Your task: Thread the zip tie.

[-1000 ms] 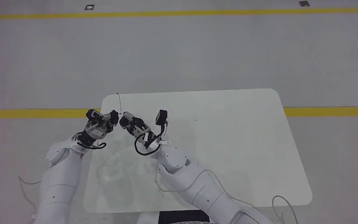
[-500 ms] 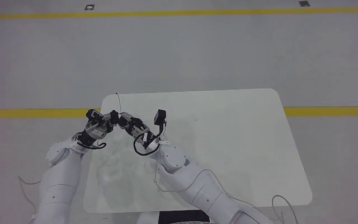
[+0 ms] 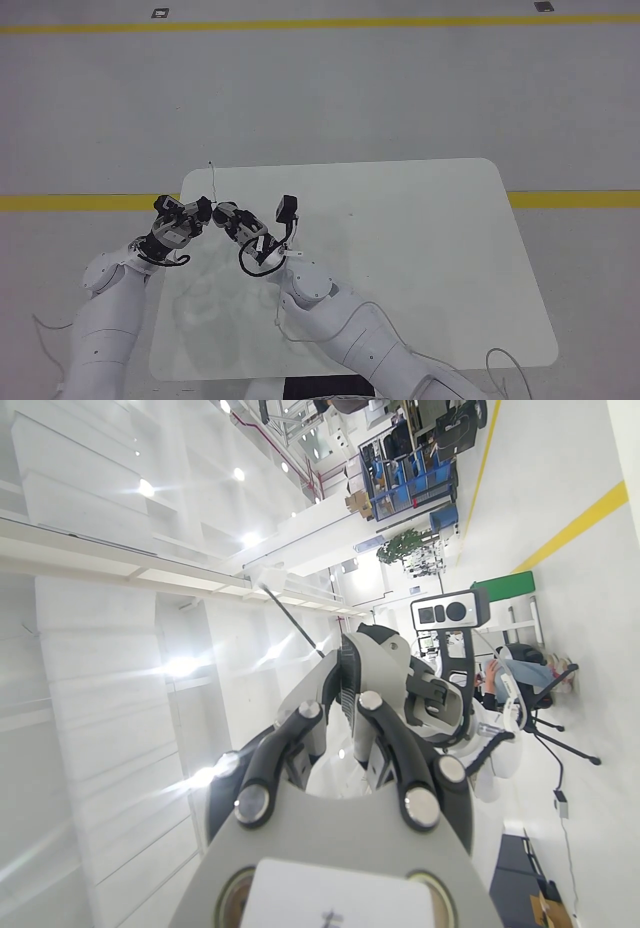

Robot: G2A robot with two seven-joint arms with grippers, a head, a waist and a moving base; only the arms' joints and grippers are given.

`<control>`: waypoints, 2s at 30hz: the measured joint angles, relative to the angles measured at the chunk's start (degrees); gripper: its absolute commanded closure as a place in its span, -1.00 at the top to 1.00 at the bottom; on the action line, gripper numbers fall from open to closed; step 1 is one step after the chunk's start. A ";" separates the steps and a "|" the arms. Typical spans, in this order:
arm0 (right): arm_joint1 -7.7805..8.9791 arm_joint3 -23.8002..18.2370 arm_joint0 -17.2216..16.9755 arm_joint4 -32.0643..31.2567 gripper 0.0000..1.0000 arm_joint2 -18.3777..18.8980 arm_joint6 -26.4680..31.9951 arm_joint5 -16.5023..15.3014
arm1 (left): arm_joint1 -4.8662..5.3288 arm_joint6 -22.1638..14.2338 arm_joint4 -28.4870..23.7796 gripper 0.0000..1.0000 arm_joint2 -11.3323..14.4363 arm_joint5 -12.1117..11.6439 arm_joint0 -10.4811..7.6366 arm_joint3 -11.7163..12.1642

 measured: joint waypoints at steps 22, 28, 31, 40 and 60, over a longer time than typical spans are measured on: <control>-0.03 0.51 -0.06 -1.15 -1.00 0.64 -1.15 0.00 | 0.00 0.00 0.00 -1.00 0.00 0.00 0.00 0.00; -0.01 0.39 -0.09 -0.83 -0.50 0.54 -0.92 0.00 | 0.00 0.00 0.00 -1.00 0.00 0.00 0.00 0.00; 0.01 0.34 -0.11 -0.73 -0.52 0.53 -0.76 0.00 | 0.00 0.00 0.00 -1.00 0.00 0.00 0.00 0.00; 0.03 0.29 -0.17 -0.38 -0.66 0.56 -0.29 0.00 | 0.00 0.00 0.00 -1.00 0.00 0.00 0.00 0.00; -0.25 0.93 0.64 0.99 -0.70 -0.30 -0.27 0.00 | 0.00 0.00 0.00 -1.00 0.00 0.00 0.00 0.00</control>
